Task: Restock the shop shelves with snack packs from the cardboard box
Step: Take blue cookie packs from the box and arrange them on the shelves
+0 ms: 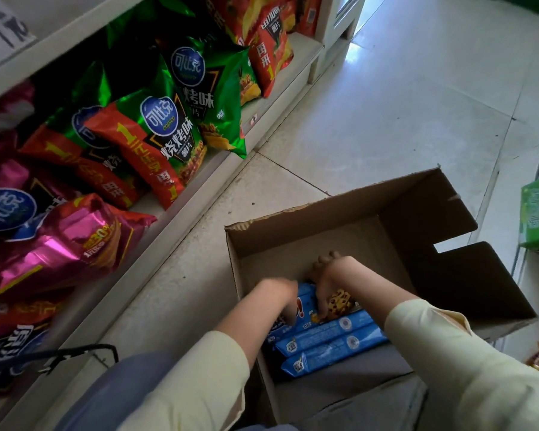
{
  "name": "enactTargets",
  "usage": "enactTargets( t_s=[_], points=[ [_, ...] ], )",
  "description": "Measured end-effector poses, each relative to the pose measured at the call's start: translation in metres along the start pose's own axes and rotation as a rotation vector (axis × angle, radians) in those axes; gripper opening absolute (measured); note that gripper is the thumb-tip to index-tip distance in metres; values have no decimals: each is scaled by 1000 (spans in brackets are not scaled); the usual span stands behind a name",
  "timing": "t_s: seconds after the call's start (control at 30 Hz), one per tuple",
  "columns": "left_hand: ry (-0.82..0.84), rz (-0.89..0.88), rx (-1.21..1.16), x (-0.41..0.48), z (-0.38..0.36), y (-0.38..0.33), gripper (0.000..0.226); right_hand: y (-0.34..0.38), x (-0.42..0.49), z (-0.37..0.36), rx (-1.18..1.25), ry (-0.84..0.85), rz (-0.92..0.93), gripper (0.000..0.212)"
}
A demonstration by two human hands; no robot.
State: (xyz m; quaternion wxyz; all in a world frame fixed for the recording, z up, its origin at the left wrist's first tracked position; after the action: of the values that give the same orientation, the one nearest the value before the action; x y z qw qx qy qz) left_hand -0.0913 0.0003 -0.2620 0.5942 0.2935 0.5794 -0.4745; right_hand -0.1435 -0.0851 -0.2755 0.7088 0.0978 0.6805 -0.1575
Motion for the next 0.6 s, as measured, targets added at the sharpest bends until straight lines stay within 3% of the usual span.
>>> enactTargets(
  t_s=[0.17, 0.43, 0.6],
  points=[
    [-37, -87, -115, -10, 2, -2, 83, 8, -11, -8, 125, -11, 160, 83],
    [-127, -216, -249, -45, 20, -6, 83, -6, -84, 2, 139, -140, 161, 80],
    [-217, -289, -255, -115, 57, -9, 75, -21, -156, 14, 174, -346, 156, 87]
  ],
)
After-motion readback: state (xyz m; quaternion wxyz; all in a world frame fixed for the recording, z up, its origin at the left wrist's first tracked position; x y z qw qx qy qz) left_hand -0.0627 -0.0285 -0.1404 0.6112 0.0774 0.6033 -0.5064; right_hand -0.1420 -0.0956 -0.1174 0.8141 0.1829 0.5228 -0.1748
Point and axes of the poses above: each hand's wrist, its own x-axis towards the middle knuckle, its own z-axis out of the back of the hand, y = z × x, the point moved 5 cm from there along x, towards the middle knuckle, and after that the axes turned 14 degrees about y, right-handed, at the moved point
